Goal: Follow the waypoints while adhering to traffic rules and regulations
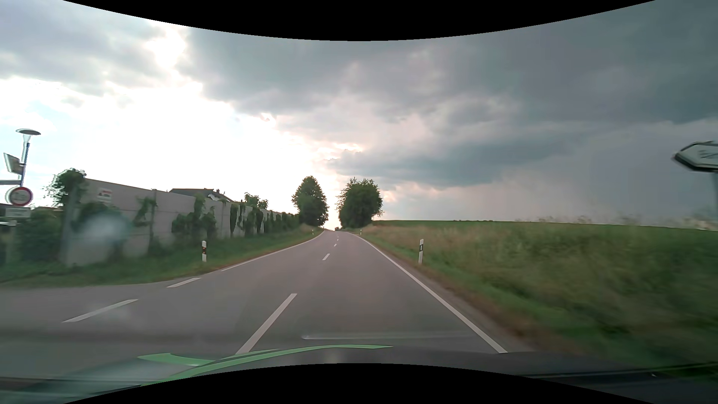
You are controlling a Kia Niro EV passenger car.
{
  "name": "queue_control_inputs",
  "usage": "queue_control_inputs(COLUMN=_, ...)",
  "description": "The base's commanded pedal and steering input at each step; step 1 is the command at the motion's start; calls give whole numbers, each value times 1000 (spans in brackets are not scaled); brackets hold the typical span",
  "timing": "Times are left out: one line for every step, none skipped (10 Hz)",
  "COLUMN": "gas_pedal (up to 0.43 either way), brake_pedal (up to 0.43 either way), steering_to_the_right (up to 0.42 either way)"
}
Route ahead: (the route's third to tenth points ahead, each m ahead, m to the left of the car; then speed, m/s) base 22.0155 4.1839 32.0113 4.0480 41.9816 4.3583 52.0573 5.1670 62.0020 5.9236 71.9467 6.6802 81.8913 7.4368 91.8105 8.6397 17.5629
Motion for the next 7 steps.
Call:
queue_control_inputs(gas_pedal=118, brake_pedal=0, steering_to_the_right=-5)
queue_control_inputs(gas_pedal=118, brake_pedal=0, steering_to_the_right=-5)
queue_control_inputs(gas_pedal=118, brake_pedal=0, steering_to_the_right=-5)
queue_control_inputs(gas_pedal=130, brake_pedal=0, steering_to_the_right=-5)
queue_control_inputs(gas_pedal=130, brake_pedal=0, steering_to_the_right=-5)
queue_control_inputs(gas_pedal=130, brake_pedal=0, steering_to_the_right=-5)
queue_control_inputs(gas_pedal=130, brake_pedal=0, steering_to_the_right=-5)
